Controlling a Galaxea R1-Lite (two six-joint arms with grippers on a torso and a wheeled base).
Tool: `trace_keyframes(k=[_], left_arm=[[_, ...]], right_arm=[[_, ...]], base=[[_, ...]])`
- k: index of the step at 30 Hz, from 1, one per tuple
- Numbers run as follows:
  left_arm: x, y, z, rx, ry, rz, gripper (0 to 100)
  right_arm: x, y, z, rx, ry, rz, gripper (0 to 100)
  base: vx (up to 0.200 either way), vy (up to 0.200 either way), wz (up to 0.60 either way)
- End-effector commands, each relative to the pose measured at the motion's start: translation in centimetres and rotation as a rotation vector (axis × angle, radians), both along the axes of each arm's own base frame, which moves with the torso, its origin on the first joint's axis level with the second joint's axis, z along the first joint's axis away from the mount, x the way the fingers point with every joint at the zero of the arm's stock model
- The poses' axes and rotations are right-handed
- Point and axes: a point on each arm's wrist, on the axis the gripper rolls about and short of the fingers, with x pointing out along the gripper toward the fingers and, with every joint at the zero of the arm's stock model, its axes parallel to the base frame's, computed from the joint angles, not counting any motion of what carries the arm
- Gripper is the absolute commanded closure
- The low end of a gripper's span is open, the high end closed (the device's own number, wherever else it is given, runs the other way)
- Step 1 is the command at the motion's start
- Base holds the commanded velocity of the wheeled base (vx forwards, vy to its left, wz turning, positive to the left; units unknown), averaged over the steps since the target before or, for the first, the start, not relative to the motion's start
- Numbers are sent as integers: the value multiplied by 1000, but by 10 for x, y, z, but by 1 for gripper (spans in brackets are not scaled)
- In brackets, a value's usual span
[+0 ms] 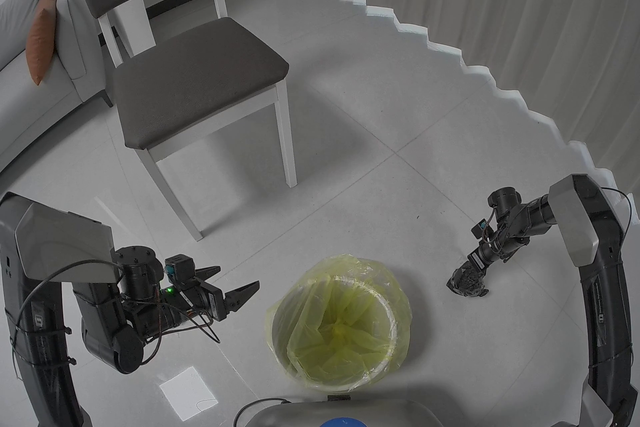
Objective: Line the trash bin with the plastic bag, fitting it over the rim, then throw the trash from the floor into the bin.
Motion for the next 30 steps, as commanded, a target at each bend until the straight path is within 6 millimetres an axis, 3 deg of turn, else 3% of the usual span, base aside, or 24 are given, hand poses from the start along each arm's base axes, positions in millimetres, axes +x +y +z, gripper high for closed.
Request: trace_keyframes(k=[1,8,18,19,24,30], left_arm=[[0,-1,1,-2,-13,-3,0],[-2,-1,4,-4,-21,-4,0],[-3,2,4,-3,-16,6,0],[-3,2,4,-3,-16,6,0],[-8,4,6,-1,-9,7,0],[-12,3,13,-3,-19,3,0]], right_arm=[[-21,-2,55,-6,-44,21,100],[-57,7,114,-1,-169,110,100],[-119,51,189,16,-316,285,100],[-119,51,189,16,-316,285,100],[-150,90,226,66,-408,424,100],[-174,140,231,111,-476,578,100]], base=[[0,0,0],[0,0,0],[0,0,0],[0,0,0],[0,0,0],[0,0,0]])
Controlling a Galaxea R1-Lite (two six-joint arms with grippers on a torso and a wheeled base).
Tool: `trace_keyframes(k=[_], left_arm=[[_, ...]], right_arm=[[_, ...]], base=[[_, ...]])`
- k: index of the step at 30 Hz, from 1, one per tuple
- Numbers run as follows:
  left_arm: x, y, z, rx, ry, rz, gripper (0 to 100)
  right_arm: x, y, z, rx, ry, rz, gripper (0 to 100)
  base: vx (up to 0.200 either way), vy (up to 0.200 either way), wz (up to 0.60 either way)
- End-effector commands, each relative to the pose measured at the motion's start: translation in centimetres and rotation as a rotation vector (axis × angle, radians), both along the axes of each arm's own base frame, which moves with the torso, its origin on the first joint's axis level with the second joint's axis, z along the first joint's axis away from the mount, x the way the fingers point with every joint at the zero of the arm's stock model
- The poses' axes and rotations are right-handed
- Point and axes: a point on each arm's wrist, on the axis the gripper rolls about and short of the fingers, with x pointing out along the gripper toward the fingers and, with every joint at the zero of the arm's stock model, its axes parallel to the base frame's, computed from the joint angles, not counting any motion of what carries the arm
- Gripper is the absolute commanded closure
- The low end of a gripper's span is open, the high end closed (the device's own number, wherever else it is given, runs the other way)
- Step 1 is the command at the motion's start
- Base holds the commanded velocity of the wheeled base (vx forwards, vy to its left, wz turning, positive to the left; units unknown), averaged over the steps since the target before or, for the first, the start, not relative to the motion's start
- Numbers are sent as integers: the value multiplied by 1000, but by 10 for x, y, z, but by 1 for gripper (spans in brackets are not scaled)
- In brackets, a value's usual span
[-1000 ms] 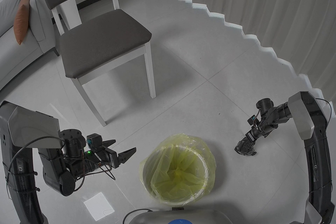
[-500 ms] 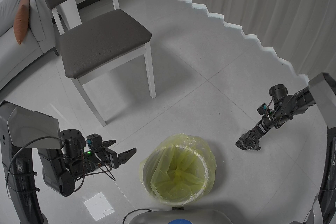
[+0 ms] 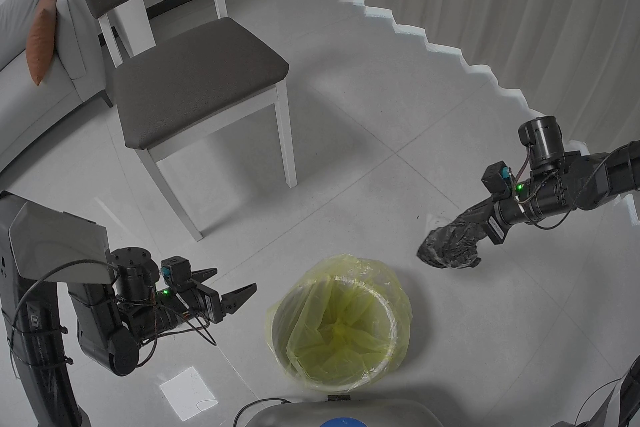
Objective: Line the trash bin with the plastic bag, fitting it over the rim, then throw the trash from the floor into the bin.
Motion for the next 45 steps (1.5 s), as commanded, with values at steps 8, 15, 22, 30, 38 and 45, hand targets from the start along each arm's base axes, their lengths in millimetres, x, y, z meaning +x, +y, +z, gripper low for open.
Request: trace_keyframes(k=[8,15,22,30,38,45], left_arm=[[-8,1,12,-7,-30,-4,0],[-11,0,14,2,-39,-11,0],[-11,0,13,21,-48,-19,0],[-12,0,14,22,-51,-22,0],[-11,1,12,22,-45,-17,0],[-11,0,11,24,-42,-21,0]], right_arm=[[-49,87,-5,60,-128,285,100],[-58,117,-28,37,-64,372,100],[-59,132,-57,0,12,405,100],[-42,145,-93,-29,85,411,100],[-27,157,-122,-50,128,413,100],[-17,165,-146,-64,163,412,100]], base=[[0,0,0],[0,0,0],[0,0,0],[0,0,0],[0,0,0],[0,0,0]])
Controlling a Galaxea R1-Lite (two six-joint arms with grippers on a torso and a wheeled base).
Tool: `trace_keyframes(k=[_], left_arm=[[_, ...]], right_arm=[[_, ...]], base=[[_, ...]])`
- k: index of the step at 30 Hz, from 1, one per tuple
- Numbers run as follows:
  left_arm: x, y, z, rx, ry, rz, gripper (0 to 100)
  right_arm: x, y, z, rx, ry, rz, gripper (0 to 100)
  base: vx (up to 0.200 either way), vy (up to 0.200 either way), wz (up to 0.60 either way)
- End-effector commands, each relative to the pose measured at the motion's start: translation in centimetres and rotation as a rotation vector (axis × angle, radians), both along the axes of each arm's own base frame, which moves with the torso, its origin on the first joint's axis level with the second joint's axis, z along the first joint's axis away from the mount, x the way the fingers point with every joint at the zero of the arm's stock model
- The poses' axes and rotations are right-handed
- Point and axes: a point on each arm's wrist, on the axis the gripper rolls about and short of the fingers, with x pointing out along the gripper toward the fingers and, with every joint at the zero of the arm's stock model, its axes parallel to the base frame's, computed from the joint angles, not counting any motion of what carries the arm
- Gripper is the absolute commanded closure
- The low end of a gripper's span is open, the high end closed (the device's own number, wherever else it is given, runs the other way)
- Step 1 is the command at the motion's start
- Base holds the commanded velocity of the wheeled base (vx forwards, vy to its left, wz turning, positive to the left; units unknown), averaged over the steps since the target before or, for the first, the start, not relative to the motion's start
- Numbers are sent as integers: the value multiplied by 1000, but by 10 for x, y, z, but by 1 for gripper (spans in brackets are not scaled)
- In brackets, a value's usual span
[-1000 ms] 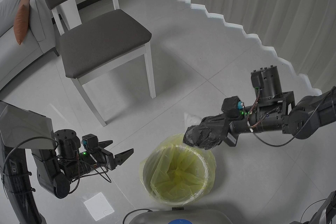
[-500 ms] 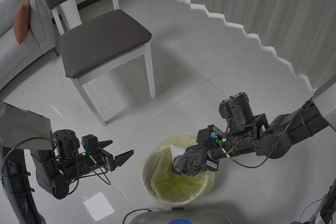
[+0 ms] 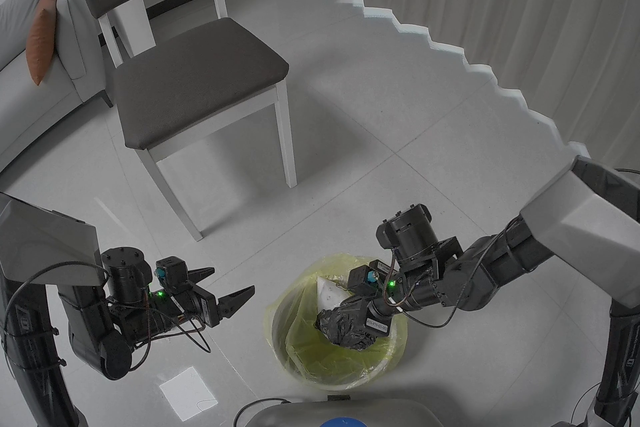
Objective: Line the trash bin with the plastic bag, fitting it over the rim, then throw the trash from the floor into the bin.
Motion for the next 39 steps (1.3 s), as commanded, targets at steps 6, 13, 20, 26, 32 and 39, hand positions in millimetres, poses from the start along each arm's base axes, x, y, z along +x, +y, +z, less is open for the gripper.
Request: trace_keyframes(k=[6,13,20,26,32,39], left_arm=[[1,0,0,-3,-13,0,0],[1,-1,0,-4,-10,-1,0],[1,-1,-1,-4,-9,-1,0],[0,-1,0,-2,-10,-3,0],[-2,0,-1,-1,1,-3,0],[-4,0,-1,0,5,-4,0]], right_arm=[[20,11,-40,-47,65,-7,100],[25,14,-49,-64,98,-17,100],[26,14,-45,-52,93,-27,0],[26,12,-32,-37,74,-30,0],[33,1,-12,-7,35,-61,0],[54,-21,-5,19,7,-128,0]], base=[[0,0,0],[0,0,0],[0,0,0],[0,0,0],[0,0,0],[0,0,0]])
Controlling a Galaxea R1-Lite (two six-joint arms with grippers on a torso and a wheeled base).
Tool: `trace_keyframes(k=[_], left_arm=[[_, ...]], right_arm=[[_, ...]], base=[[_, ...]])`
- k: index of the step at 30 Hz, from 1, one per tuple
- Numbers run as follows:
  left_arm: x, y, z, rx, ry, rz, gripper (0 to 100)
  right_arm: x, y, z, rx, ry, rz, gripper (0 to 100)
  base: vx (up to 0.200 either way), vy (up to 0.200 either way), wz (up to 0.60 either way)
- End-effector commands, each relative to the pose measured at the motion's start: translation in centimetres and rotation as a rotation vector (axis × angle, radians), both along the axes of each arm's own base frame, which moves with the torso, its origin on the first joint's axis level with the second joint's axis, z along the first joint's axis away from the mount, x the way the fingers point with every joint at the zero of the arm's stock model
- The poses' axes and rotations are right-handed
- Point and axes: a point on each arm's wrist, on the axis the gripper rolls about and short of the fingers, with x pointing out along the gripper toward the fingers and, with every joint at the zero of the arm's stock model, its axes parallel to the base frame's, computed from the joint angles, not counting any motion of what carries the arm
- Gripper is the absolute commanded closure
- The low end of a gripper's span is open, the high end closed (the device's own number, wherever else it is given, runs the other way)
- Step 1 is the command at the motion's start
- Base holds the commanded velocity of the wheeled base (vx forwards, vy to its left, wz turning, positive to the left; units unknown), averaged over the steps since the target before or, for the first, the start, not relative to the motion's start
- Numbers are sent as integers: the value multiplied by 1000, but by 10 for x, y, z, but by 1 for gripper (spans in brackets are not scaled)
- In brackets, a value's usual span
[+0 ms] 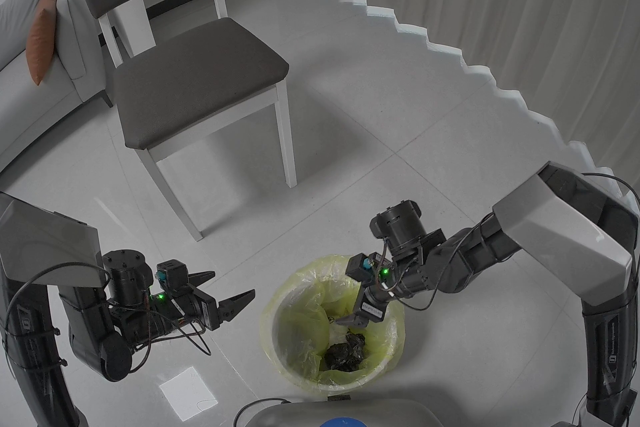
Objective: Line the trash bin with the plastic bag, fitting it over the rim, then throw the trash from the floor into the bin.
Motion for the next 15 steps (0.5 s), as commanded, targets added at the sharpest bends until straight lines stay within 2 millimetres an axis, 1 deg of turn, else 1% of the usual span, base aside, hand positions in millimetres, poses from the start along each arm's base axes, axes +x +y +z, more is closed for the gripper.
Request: trace_keyframes(k=[1,3,4,5,6,7,8,9,11,12,14,15], left_arm=[[0,-1,1,-3,-12,-3,0],[1,-4,-2,-2,-7,-14,0],[1,-5,-3,-2,-6,-17,0],[5,-8,-9,1,3,-25,0],[5,-9,-9,1,5,-25,0],[11,-11,-17,6,10,-29,0],[15,-12,-21,11,10,-28,0],[18,-13,-23,15,5,-30,0],[18,-13,-23,15,5,-30,0],[37,-15,-34,45,-35,-5,0],[37,-15,-34,45,-35,-5,0],[55,-18,-44,62,-71,36,0]], right_arm=[[13,-16,9,22,-22,-39,0],[19,-27,12,41,-31,-59,0],[20,-29,13,44,-32,-61,0],[24,-40,22,70,-51,-77,0],[24,-41,23,71,-52,-80,0],[26,-53,32,85,-65,-99,0],[26,-58,37,94,-74,-106,0],[26,-62,42,100,-79,-113,0],[26,-62,42,100,-79,-113,0],[22,-79,63,122,-116,-145,0],[22,-79,63,122,-116,-145,0],[15,-91,78,141,-132,-171,0]], base=[[0,0,0],[0,0,0],[0,0,0],[0,0,0],[0,0,0],[0,0,0],[0,0,0],[0,0,0],[0,0,0],[0,0,0],[0,0,0],[0,0,0]])
